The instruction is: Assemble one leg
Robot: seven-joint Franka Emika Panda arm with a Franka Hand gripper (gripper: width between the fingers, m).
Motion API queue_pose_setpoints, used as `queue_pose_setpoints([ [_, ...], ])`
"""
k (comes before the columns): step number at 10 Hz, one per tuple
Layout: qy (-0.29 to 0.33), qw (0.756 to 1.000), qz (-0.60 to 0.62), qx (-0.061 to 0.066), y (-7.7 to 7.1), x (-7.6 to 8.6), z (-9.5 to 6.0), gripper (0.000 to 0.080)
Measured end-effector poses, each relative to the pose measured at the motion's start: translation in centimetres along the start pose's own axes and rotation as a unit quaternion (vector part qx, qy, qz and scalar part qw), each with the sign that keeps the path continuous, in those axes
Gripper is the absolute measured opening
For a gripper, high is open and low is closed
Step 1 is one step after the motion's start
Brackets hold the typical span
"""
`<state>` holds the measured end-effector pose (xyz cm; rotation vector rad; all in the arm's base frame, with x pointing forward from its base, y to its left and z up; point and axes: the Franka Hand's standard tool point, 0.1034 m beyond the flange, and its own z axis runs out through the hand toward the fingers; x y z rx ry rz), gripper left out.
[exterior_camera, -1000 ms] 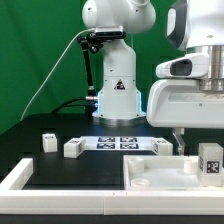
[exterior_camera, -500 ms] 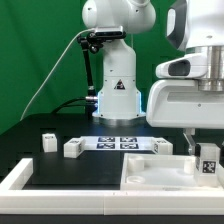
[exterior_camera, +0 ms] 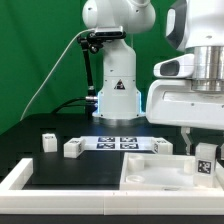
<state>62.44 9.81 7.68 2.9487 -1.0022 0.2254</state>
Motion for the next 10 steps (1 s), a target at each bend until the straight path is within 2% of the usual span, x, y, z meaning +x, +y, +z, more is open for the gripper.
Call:
queue_pose_setpoints([
  [3, 0.007, 0.992, 0.124, -0.011, 1.5, 0.9, 0.0, 0.031],
  [5, 0.007, 0.988, 0.152, -0.017, 2.1, 1.3, 0.0, 0.0314],
  [6, 0.007, 0.988, 0.152, -0.017, 2.1, 1.3, 0.1, 0.038],
  [7, 0.007, 0.988, 0.152, -0.017, 2.0, 1.3, 0.1, 0.0544],
  [8, 0.007, 0.988, 0.152, -0.017, 2.1, 1.3, 0.1, 0.0544],
  [9, 0.007, 0.988, 0.152, -0.017, 2.1, 1.3, 0.1, 0.0631],
  [10, 0.007, 0.988, 0.152, -0.017, 2.1, 1.3, 0.1, 0.0644],
])
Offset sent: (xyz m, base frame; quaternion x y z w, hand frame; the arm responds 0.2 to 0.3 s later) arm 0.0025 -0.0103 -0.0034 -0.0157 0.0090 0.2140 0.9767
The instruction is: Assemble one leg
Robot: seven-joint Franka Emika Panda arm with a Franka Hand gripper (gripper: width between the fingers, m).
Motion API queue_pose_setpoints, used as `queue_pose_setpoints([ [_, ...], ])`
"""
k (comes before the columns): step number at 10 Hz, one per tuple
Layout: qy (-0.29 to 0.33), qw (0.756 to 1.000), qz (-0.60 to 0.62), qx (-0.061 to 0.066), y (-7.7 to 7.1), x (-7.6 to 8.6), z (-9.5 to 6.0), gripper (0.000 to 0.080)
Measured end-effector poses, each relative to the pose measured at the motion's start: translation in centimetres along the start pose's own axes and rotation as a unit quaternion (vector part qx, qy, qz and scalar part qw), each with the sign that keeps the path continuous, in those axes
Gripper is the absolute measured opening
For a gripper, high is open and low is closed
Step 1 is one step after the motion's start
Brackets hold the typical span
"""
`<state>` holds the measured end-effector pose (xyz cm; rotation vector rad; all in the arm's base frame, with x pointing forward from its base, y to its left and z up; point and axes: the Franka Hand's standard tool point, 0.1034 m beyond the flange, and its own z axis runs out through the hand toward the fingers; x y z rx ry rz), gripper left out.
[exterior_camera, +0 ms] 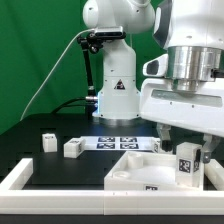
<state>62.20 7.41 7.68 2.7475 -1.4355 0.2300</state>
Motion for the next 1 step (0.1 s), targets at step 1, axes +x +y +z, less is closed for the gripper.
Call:
queue_pose_setpoints([
  [1, 0.0, 1.0, 0.0, 0.0, 0.01, 0.0, 0.01, 0.0644],
])
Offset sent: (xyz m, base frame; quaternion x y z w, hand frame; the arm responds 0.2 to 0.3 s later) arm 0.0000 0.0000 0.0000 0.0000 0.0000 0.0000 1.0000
